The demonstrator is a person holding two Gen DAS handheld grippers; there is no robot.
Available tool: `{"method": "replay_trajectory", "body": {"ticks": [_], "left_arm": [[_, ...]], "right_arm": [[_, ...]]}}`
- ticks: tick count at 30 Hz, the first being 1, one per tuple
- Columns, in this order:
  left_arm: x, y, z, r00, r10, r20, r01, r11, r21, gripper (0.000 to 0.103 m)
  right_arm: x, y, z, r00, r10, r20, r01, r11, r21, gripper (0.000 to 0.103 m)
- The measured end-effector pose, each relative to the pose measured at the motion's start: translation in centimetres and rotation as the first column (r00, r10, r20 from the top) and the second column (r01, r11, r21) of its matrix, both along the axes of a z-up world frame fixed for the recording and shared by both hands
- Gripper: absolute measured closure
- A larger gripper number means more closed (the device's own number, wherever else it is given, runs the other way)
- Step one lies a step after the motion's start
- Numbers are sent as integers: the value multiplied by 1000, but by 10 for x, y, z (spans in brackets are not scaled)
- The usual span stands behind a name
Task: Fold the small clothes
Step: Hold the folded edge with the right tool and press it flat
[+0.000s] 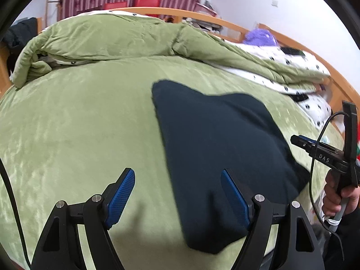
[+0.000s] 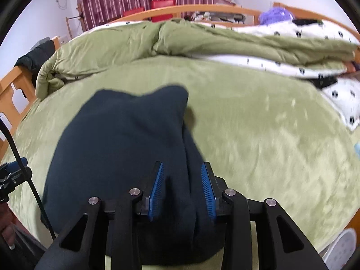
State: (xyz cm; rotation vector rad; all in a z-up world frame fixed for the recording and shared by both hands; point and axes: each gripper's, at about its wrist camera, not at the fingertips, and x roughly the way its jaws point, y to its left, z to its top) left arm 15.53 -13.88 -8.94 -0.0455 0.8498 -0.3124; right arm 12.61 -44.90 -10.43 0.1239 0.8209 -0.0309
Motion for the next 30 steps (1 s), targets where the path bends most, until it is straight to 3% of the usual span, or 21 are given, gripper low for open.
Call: {"method": "replay_trajectory", "body": {"ticks": [7,16,17,18,19,21,23,26,30], "left_arm": [[54,13,31,999,33,30,-32,999,-15,26],[115,5,10,1000,25,15,-25,1000,5,26],[120,4,5,1000,24,2,-24,1000,3,26],[125,4,0,1000,24,-11,-24,1000,1,26],[128,3,-2,1000,24,-18,-24,1000,2,26],[135,1,-9,999,23,-26,-22,1000,15,26],[142,-2,-14,999,23,-25,-23,1000,21,26],[152,-8,-20,999,24,-30,-23,1000,19,26],[171,-18,-33,999,23,-42,-22,1000,12,26]], "right_arm": [[70,-6,22,1000,1,-9,0,999,41,53],[150,-7,-26,988,13,-151,10,989,151,52],[156,-7,-30,987,24,-161,3,986,164,55],[160,-5,-32,987,44,-153,-17,985,174,73],[162,-2,-30,988,70,-136,-46,984,172,82],[158,5,-19,993,115,-33,-111,988,105,88],[148,5,-11,990,122,64,-126,990,69,89],[162,2,-38,996,73,-46,-70,996,54,89],[158,-1,-37,997,71,-23,-70,995,71,89]]}}
